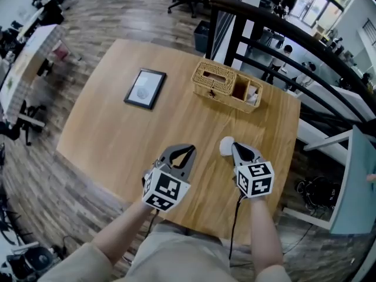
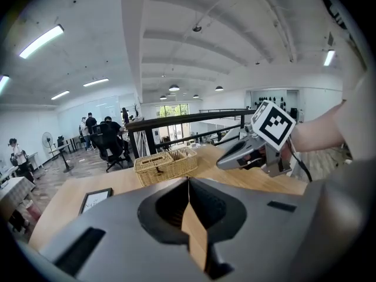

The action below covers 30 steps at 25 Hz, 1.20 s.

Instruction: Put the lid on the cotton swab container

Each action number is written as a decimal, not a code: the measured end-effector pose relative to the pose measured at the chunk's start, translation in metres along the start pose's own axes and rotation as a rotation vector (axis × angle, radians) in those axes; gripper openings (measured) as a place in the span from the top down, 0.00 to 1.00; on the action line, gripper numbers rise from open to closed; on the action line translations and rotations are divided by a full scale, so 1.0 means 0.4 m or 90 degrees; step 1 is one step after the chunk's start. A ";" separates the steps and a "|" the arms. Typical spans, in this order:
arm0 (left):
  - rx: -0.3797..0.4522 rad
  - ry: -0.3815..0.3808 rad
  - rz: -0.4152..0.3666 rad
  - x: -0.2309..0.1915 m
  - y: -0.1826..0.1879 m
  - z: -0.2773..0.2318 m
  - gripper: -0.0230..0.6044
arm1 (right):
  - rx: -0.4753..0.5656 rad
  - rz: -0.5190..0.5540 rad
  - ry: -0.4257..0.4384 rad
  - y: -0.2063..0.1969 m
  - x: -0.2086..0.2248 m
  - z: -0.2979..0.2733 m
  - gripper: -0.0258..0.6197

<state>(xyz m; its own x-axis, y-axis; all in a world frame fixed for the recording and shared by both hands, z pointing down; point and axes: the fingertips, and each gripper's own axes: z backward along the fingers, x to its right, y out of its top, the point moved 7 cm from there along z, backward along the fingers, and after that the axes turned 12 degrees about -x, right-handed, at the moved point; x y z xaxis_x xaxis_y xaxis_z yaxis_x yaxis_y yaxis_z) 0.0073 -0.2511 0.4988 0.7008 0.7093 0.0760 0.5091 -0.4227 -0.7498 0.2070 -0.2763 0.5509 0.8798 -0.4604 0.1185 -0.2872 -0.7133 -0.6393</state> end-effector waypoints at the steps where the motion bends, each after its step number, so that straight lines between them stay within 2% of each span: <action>1: 0.007 0.005 -0.003 -0.003 0.013 0.016 0.93 | 0.012 0.003 0.000 0.013 -0.011 0.028 0.92; 7: 0.060 0.013 -0.003 -0.013 0.091 0.125 0.93 | 0.092 0.011 0.012 0.083 -0.090 0.214 0.92; 12: 0.115 0.023 -0.034 0.003 0.153 0.227 0.93 | 0.175 0.015 0.025 0.124 -0.165 0.377 0.92; 17: 0.153 0.036 -0.071 0.013 0.189 0.304 0.93 | 0.259 0.033 0.009 0.146 -0.219 0.511 0.92; 25: 0.212 0.042 -0.071 0.032 0.224 0.425 0.93 | 0.307 0.043 -0.017 0.122 -0.279 0.648 0.92; 30: 0.240 0.047 -0.060 0.044 0.210 0.466 0.93 | 0.309 0.061 -0.020 0.086 -0.322 0.683 0.92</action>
<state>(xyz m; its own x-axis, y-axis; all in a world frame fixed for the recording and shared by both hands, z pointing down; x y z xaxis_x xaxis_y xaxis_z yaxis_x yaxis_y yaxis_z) -0.0307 -0.1687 0.3147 0.7007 0.6868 0.1935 0.3634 -0.1101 -0.9251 0.1874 -0.0972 0.3058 0.8712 -0.4904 0.0237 -0.1644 -0.3368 -0.9271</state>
